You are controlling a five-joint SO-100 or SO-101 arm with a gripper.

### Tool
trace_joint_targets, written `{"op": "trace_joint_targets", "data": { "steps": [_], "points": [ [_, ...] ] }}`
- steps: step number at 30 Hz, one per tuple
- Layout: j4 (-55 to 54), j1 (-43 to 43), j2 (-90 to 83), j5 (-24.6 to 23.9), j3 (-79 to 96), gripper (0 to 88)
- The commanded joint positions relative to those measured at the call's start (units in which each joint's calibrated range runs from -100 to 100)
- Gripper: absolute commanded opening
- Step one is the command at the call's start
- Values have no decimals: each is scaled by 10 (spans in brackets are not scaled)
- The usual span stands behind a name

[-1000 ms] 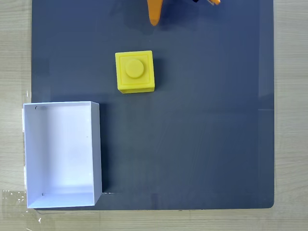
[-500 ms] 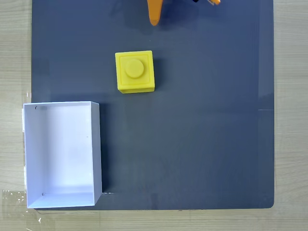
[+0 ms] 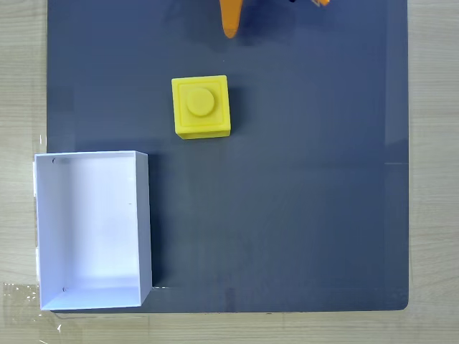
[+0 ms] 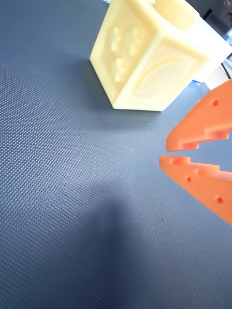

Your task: Grasp a yellow block and put it in the box

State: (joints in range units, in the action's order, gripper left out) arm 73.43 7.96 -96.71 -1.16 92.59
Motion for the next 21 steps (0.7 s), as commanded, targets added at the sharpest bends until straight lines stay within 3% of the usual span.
{"op": "trace_joint_targets", "data": {
  "steps": [1,6,13,21],
  "points": [
    [-53,-2,70,0,-63,18],
    [-144,-32,206,0,-165,18],
    [-147,-72,397,1,-405,19],
    [25,-66,650,2,-694,19]
  ]
}}
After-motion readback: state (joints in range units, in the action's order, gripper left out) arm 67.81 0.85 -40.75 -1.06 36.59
